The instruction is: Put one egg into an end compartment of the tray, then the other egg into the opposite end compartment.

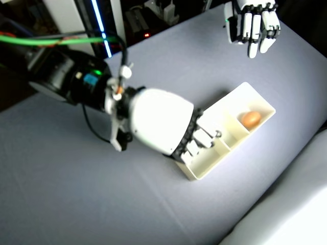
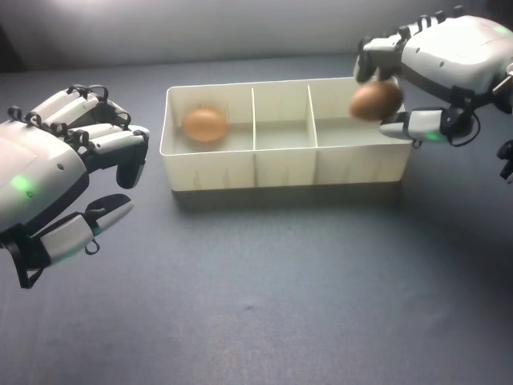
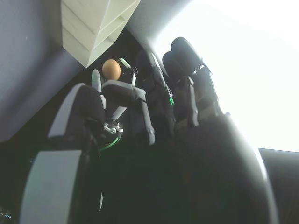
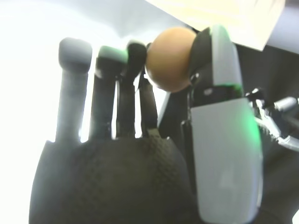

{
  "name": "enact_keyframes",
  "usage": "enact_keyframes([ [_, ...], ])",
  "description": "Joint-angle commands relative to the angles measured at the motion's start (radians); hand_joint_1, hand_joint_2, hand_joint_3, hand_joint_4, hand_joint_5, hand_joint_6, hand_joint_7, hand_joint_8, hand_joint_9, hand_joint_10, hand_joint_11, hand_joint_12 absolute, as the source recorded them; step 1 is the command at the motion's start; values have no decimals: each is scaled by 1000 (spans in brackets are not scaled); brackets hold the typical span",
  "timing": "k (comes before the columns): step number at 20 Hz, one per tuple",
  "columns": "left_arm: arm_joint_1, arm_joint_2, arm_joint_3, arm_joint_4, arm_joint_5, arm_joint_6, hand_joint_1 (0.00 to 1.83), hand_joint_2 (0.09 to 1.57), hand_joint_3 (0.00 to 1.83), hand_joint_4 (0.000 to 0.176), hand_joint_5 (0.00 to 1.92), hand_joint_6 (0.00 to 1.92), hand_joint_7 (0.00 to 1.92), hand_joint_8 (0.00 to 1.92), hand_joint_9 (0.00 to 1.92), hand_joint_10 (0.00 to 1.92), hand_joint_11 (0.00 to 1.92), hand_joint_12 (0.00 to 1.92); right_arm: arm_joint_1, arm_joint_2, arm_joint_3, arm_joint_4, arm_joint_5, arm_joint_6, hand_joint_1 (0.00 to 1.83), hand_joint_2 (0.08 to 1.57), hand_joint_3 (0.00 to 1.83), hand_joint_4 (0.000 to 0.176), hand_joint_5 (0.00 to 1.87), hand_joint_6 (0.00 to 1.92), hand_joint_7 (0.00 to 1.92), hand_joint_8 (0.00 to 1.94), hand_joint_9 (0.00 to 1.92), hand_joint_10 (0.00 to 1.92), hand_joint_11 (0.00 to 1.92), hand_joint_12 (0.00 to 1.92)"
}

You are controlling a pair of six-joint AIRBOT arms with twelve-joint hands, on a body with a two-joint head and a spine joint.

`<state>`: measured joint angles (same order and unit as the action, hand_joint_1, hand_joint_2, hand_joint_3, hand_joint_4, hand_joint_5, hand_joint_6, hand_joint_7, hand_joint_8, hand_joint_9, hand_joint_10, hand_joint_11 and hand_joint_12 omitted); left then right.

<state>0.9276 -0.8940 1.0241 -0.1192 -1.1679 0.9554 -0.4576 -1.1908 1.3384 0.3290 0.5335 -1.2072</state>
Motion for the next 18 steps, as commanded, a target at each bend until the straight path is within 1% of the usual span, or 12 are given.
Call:
enact_keyframes([
  [1, -4, 3, 2, -8, -137, -1, 729, 1435, 0, 5, 327, 721, 513, 42, 3, 898, 0, 1459, 19, 5, -9, -11, 122, -2, 642, 1151, 0, 0, 5, 205, 90, 400, 1, 585, 0, 1918],
  [2, -4, 2, 2, -11, -139, -1, 729, 1435, 0, 5, 327, 721, 513, 42, 3, 898, 0, 1459, 19, 6, -17, -11, 127, -2, 642, 1151, 0, 0, 5, 205, 90, 400, 1, 585, 0, 1918],
  [3, -3, -1, 1, -14, -143, -1, 723, 1417, 0, 24, 387, 390, 514, 26, 1, 917, 0, 1425, 19, 19, -35, -11, 143, -2, 602, 1167, 3, 12, 0, 36, 3, 153, 0, 348, 0, 1921],
  [6, 12, 5, -11, -31, -170, -1, 733, 1410, 0, 21, 406, 229, 508, 14, 1, 931, 0, 1445, 17, 73, -121, -30, 234, -2, 554, 1175, 4, 21, 0, 0, 31, 42, 0, 667, 0, 1921],
  [7, 20, 10, -16, -37, -185, -1, 673, 1426, 6, 19, 384, 191, 496, 7, 0, 917, 0, 1432, 12, 87, -145, -42, 256, -2, 490, 1197, 11, 9, 0, 0, 5, 14, 0, 200, 0, 1921],
  [9, 44, 25, -29, -57, -230, -1, 604, 1447, 7, 12, 343, 125, 454, 2, 0, 930, 0, 1515, -20, 147, -220, -82, 324, -2, 413, 1232, 21, 22, 0, 0, 3, 3, 0, 186, 0, 1921],
  [11, 64, 37, -40, -73, -272, -1, 697, 1435, 0, 24, 294, 70, 373, 1, 0, 791, 0, 1411, -78, 220, -295, -103, 421, 2, 388, 1297, 33, 34, 0, 0, 0, 0, 0, 277, 0, 1914],
  [12, 70, 42, -44, -76, -287, -1, 731, 1428, 1, 51, 201, 14, 236, 7, 23, 455, 0, 1126, -105, 260, -329, -113, 466, 3, 379, 1363, 12, 0, 0, 0, 0, 0, 0, 224, 0, 1698],
  [13, 74, 47, -48, -80, -303, -1, 725, 1435, 2, 50, 159, 7, 197, 6, 29, 361, 0, 1013, -143, 292, -363, -126, 530, 12, 331, 1373, 5, 0, 0, 0, 0, 0, 0, 166, 0, 1558],
  [16, 90, 56, -62, -89, -349, -1, 641, 1444, 1, 103, 6, 0, 35, 8, 3, 31, 0, 183, -275, 370, -442, -137, 732, 60, 223, 1359, 0, 41, 0, 0, 0, 0, 0, 0, 0, 105],
  [17, 110, 64, -74, -99, -388, -1, 548, 1444, 2, 108, 0, 0, 6, 1, 0, 5, 0, 36, -357, 403, -477, -137, 843, 86, 287, 1388, 10, 6, 0, 0, 0, 0, 0, 0, 0, 20],
  [18, 113, 65, -76, -99, -395, -1, 498, 1431, 0, 93, 0, 0, 0, 0, 0, 0, 0, 6, -369, 409, -485, -137, 864, 91, 306, 1414, 21, 25, 0, 0, 0, 0, 0, 0, 0, 3],
])
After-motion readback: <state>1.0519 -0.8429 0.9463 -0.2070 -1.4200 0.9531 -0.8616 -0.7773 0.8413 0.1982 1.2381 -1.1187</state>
